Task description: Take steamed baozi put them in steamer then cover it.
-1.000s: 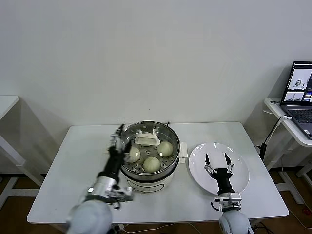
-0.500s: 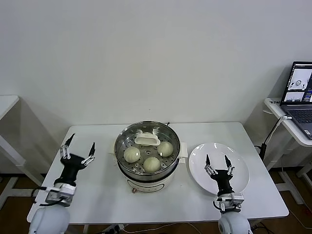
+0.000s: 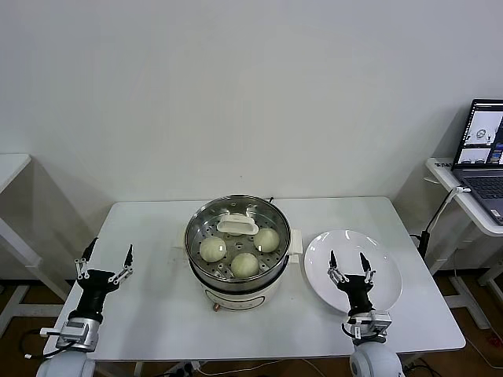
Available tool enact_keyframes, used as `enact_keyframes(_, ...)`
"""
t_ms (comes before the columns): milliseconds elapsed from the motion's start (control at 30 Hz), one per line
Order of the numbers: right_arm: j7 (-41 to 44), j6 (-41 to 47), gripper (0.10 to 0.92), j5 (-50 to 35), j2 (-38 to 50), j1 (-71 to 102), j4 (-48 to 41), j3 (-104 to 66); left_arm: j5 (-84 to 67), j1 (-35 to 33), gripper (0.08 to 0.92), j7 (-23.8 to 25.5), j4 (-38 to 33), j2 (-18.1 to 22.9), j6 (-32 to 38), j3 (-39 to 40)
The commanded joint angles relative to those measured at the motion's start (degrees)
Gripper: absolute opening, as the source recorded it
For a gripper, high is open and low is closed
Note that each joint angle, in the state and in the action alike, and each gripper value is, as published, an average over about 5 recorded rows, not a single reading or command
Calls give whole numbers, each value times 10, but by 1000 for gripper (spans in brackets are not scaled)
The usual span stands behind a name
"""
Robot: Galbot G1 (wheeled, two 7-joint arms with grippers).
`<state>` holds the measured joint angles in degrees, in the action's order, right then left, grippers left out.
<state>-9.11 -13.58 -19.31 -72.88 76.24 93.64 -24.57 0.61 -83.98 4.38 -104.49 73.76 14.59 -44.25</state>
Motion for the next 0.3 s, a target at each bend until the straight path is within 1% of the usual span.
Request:
enact_keyframes(33,1,15,823,10,-4,-2,1,1,-58,-11,823,8,30,2,43,-20)
enact_keyframes(300,3,11,823,27,-4,3,-5,1,-50,-12,823,10,31,1,41,-19)
